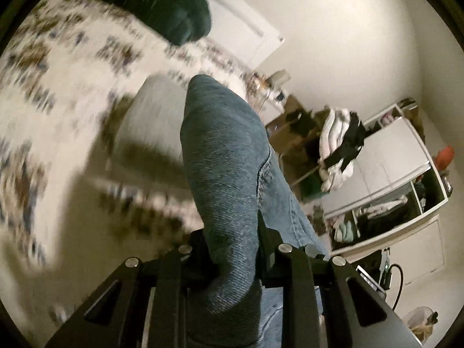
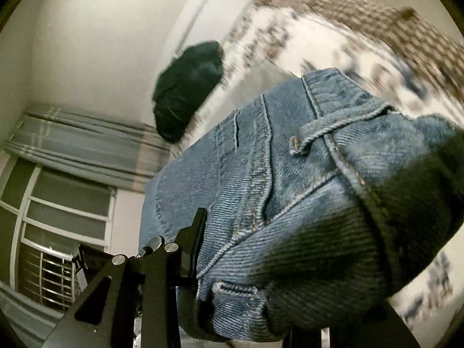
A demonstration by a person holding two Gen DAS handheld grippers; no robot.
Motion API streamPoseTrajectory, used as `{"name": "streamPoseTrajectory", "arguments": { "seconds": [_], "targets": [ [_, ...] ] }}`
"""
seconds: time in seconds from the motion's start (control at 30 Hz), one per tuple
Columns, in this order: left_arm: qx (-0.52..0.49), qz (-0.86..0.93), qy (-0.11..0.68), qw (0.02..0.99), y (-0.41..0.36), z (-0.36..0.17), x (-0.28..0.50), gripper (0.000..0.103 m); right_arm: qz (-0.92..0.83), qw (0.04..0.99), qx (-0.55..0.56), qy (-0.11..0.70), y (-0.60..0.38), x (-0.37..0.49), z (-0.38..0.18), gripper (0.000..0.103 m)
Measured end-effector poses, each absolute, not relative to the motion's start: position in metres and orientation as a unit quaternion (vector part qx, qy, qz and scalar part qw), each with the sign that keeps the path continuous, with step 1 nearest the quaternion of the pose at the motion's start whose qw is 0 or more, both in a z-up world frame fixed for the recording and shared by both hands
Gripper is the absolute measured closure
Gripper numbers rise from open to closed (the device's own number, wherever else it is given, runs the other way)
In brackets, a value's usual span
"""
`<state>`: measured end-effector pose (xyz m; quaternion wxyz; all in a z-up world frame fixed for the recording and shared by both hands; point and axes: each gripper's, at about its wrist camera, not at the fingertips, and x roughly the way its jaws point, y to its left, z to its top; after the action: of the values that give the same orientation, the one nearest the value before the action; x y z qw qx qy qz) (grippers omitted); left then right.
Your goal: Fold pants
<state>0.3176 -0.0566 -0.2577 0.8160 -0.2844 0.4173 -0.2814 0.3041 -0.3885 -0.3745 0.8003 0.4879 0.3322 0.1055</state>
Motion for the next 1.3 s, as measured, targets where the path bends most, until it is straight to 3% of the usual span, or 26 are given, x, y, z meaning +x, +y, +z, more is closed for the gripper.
{"name": "streamPoseTrajectory", "arguments": {
  "seconds": [0.23, 0.47, 0.57, 0.77, 0.83, 0.9, 0.97, 1.03, 1.3],
  "targets": [
    [-0.293, -0.279, 0.398, 0.823, -0.060, -0.269, 0.466, 0.083, 0.117, 0.809, 0.486, 0.309, -0.392, 0.463, -0.373, 0.068],
    [-0.267, -0.234, 0.464, 0.811, -0.053, -0.361, 0.549, 0.082, 0.102, 0.801, 0.451, 0.379, -0.385, 0.579, -0.443, 0.067],
    [-0.287, -0.224, 0.477, 0.800, -0.037, -0.389, 0.545, 0.079, 0.115, 0.773, 0.467, 0.413, -0.386, 0.585, -0.468, 0.061],
    [-0.300, -0.221, 0.482, 0.793, -0.022, -0.388, 0.539, 0.075, 0.099, 0.755, 0.498, 0.416, -0.412, 0.549, -0.471, 0.055],
    [-0.299, -0.221, 0.482, 0.794, -0.022, -0.385, 0.538, 0.075, 0.084, 0.751, 0.517, 0.403, -0.420, 0.532, -0.471, 0.056],
    [-0.286, -0.220, 0.482, 0.798, -0.025, -0.384, 0.539, 0.075, 0.058, 0.758, 0.514, 0.398, -0.423, 0.523, -0.472, 0.065],
    [-0.277, -0.219, 0.486, 0.799, -0.025, -0.387, 0.541, 0.072, 0.035, 0.774, 0.482, 0.409, -0.419, 0.522, -0.470, 0.067],
    [-0.272, -0.212, 0.495, 0.797, -0.022, -0.397, 0.544, 0.060, 0.023, 0.772, 0.479, 0.418, -0.418, 0.524, -0.474, 0.068],
    [-0.238, -0.182, 0.510, 0.806, -0.023, -0.381, 0.528, 0.055, -0.005, 0.779, 0.432, 0.454, -0.407, 0.518, -0.465, 0.064]
  ]
}}
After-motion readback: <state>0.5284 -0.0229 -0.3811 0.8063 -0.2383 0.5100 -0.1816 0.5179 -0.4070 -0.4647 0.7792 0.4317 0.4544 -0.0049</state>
